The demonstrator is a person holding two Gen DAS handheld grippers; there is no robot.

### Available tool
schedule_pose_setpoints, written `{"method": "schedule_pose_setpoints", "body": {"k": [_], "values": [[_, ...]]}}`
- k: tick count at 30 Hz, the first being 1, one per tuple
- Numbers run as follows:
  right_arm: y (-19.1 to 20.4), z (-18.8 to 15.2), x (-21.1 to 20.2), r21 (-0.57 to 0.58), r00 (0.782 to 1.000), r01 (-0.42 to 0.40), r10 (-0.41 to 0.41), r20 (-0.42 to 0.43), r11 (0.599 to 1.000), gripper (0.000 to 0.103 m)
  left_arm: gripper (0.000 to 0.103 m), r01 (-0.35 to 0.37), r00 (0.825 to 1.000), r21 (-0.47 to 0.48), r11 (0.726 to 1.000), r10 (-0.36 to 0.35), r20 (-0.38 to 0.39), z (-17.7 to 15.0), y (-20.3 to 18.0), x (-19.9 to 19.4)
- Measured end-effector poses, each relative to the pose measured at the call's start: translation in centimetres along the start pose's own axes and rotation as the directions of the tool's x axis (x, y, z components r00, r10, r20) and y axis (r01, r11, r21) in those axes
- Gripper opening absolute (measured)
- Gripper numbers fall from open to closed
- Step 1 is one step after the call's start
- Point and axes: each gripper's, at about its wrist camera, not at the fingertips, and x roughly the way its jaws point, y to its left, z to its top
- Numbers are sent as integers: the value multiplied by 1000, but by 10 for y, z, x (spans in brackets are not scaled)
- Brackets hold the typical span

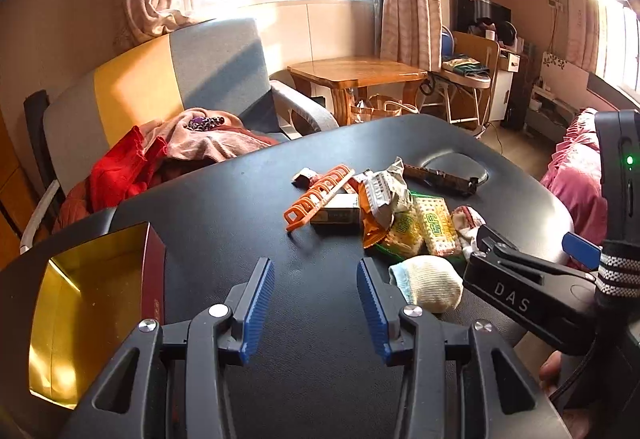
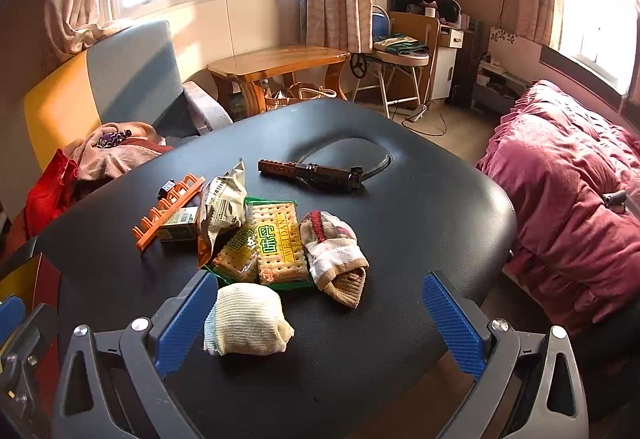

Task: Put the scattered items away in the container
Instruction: 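Move the left tool toward the cream knitted bundle on the table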

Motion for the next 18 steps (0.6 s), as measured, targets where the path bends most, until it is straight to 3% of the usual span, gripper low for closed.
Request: {"method": "schedule_pose_setpoints", "body": {"k": [5, 7, 12, 15, 18], "values": [[6, -2, 3, -28, 1000, 29, -28, 7, 999, 103, 44, 7, 999, -1, 1000, -7, -31, -5, -5, 4], [-4, -3, 1, 11, 1000, -15, 15, 9, 1000, 103, 44, 18, 999, -7, 1000, -18, -43, -8, -4, 6], [2, -7, 6, -30, 1000, -25, 24, -14, 999, 103, 44, 50, 996, -6, 999, -50, -77, -22, 2, 15], [-1, -10, 10, -42, 993, -112, 111, -27, 993, 103, 44, 66, 992, -1, 998, -66, -110, -33, 6, 23], [-12, -15, 19, -20, 963, -264, 263, -52, 964, 103, 44, 111, 981, -8, 994, -111, -159, -46, 12, 35]]}}
